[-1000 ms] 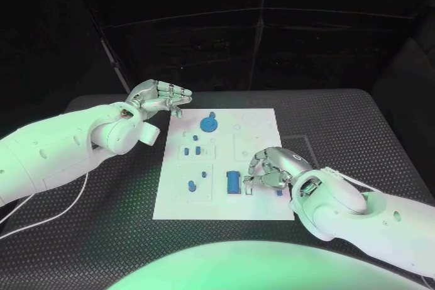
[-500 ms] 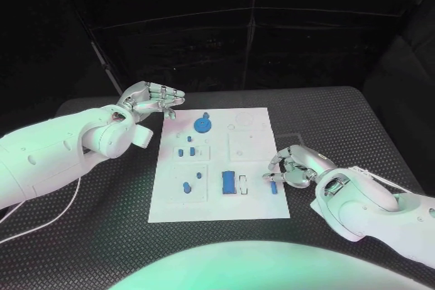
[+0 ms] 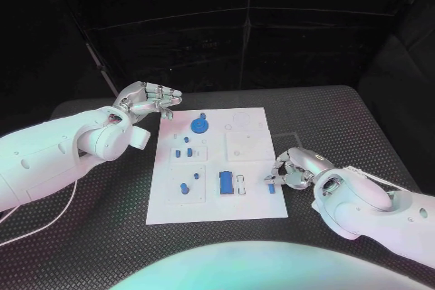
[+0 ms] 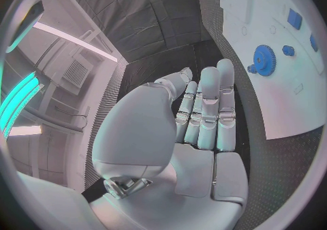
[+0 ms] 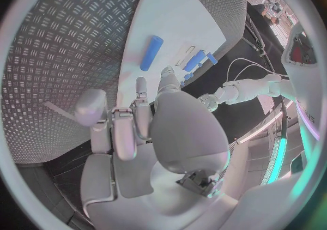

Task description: Assemble the parts on the task board

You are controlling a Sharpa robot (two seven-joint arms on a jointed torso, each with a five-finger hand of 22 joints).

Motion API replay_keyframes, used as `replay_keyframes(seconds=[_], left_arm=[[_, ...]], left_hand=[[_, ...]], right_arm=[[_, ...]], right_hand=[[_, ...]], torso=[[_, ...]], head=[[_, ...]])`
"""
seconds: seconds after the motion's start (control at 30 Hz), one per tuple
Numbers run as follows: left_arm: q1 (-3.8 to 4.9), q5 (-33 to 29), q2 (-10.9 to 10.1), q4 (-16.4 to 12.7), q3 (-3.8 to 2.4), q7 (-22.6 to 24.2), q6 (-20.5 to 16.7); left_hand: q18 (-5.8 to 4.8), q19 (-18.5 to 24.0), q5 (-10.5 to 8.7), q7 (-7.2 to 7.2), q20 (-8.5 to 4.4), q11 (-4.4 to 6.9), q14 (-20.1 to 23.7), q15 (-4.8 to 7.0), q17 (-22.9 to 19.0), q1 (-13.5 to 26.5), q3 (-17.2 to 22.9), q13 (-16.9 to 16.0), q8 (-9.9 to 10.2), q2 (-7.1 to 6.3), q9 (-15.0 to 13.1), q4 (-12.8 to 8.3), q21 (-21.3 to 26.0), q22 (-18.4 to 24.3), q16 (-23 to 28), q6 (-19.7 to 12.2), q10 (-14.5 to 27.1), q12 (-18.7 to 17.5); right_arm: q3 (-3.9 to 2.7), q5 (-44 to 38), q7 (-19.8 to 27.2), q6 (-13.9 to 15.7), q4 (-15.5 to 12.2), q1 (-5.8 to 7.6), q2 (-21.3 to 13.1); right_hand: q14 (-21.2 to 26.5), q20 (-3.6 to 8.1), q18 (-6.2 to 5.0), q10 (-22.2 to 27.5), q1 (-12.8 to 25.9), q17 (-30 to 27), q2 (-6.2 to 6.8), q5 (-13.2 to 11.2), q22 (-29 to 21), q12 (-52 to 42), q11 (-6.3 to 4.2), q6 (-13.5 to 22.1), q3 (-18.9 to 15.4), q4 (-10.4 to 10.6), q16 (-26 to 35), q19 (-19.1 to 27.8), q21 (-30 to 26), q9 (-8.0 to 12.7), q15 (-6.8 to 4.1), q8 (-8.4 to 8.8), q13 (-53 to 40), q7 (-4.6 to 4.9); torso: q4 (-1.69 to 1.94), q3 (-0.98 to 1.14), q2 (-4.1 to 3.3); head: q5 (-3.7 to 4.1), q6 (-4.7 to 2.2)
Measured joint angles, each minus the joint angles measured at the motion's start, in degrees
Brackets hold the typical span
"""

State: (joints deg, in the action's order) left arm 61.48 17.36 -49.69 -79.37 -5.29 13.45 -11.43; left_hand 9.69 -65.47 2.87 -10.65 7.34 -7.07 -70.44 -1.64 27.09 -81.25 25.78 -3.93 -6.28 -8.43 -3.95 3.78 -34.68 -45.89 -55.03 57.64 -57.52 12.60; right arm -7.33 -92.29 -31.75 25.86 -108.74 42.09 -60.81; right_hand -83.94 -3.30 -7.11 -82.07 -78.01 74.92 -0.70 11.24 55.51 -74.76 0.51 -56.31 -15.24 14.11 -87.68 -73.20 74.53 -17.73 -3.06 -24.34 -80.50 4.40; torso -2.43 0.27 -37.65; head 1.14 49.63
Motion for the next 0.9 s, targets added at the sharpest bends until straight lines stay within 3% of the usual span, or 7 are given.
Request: replay_keyframes(seconds=[0.53,0.73,0.9], left_arm=[[-0.04,0.0,-0.2,0.0,0.00,0.1,-0.1],[-0.06,0.0,-0.3,0.0,0.00,0.1,-0.1],[-0.09,0.0,-0.3,0.0,0.00,0.1,-0.1]], left_hand=[[0.00,0.0,0.00,0.00,0.00,0.00,0.0,0.00,0.0,0.0,0.0,0.0,0.0,0.00,0.0,0.0,0.0,0.0,0.0,0.0,0.0,0.0],[0.00,0.0,0.00,0.00,0.00,0.00,0.0,0.00,-0.1,0.0,0.0,0.0,0.0,0.00,0.0,0.0,0.0,0.0,-0.2,0.0,0.0,0.0],[0.00,0.0,0.00,0.00,0.00,0.00,0.0,0.00,-0.1,0.0,0.0,0.0,0.0,0.00,0.0,0.0,0.0,0.0,-0.2,0.0,0.0,0.0]], right_arm=[[-0.03,-3.2,-1.9,-4.6,0.1,-0.81,0.6],[-0.15,-4.1,-2.2,-5.6,0.1,-0.94,1.1],[-0.31,-4.7,-2.2,-6.0,0.2,-1.47,1.8]], right_hand=[[-0.2,0.43,-0.01,-0.3,1.4,0.0,1.45,-0.7,0.0,0.0,-0.74,-1.0,-0.8,2.1,0.0,0.0,0.0,-1.5,-0.64,-0.75,4.8,-0.62],[-0.1,0.43,-0.01,-0.3,1.4,0.0,1.46,-0.7,0.1,0.0,-0.74,-1.1,-0.8,2.1,0.0,0.0,0.0,-1.9,-0.75,-0.97,5.1,-0.60],[0.0,0.86,-0.01,-0.3,-2.6,0.0,1.76,1.6,0.2,-0.3,-0.96,-1.3,1.2,0.0,0.0,0.0,0.0,-2.8,-0.85,-1.59,5.3,-0.80]], torso=[[0.01,0.02,0.03],[0.01,0.04,0.03],[0.01,0.04,0.03]], head=[[-0.09,0.29],[-0.12,0.31],[-0.12,0.29]])
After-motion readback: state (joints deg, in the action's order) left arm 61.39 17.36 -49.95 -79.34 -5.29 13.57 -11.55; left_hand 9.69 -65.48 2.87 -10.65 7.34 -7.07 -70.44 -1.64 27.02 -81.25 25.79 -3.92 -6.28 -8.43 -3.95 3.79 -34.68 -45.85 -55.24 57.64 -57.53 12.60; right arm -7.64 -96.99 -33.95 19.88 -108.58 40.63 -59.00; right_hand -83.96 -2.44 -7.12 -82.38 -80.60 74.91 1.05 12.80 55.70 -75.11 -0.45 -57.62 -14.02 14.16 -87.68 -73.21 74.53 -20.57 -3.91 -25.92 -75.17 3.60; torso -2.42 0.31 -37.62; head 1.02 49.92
